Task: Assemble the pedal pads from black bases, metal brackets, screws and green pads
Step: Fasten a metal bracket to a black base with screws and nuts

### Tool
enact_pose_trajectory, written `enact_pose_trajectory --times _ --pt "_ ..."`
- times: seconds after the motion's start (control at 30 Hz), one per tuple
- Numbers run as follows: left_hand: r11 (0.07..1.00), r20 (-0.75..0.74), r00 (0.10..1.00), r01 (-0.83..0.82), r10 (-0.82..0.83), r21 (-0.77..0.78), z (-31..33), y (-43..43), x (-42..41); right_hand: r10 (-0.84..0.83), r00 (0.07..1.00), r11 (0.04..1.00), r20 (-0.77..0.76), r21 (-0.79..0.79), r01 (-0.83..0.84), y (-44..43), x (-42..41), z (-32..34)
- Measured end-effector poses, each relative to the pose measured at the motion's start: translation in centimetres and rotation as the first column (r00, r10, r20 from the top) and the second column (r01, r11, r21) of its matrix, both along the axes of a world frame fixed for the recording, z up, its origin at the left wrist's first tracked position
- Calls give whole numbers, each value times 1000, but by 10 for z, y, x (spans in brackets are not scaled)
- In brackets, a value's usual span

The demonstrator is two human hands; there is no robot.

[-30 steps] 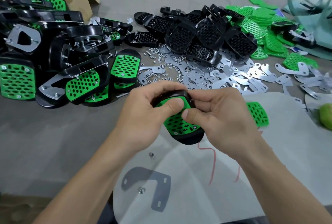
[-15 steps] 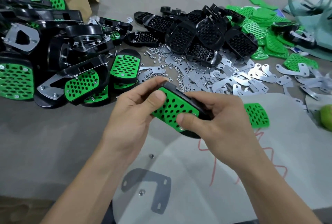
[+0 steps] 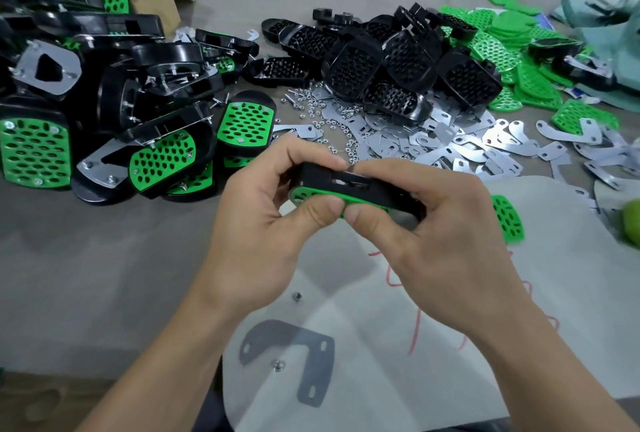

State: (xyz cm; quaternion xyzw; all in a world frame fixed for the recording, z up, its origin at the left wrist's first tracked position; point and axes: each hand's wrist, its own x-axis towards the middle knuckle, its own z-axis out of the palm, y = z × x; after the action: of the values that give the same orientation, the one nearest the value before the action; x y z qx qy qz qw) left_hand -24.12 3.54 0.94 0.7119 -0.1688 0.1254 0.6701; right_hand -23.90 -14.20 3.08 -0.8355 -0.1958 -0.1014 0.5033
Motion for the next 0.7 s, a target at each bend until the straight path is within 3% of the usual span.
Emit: enact_pose_trajectory --times 0.27,0.53,0.63,0.7 --pt "992 53 991 -122 123 -11 -7 -10 -8 9 1000 996 -6 87 -9 7 -3 -4" --pt "981 -146 972 -170 182 90 -14 -17 -3 -52 996 998 -66 41 55 6 4 -22" --pt "988 -235 962 -117 138 103 -15 -13 11 -45 983 996 -178 74 59 5 13 -31" --pt "992 -279 956 -59 88 113 -16 -6 18 -49 943 974 -328 196 118 8 19 -38"
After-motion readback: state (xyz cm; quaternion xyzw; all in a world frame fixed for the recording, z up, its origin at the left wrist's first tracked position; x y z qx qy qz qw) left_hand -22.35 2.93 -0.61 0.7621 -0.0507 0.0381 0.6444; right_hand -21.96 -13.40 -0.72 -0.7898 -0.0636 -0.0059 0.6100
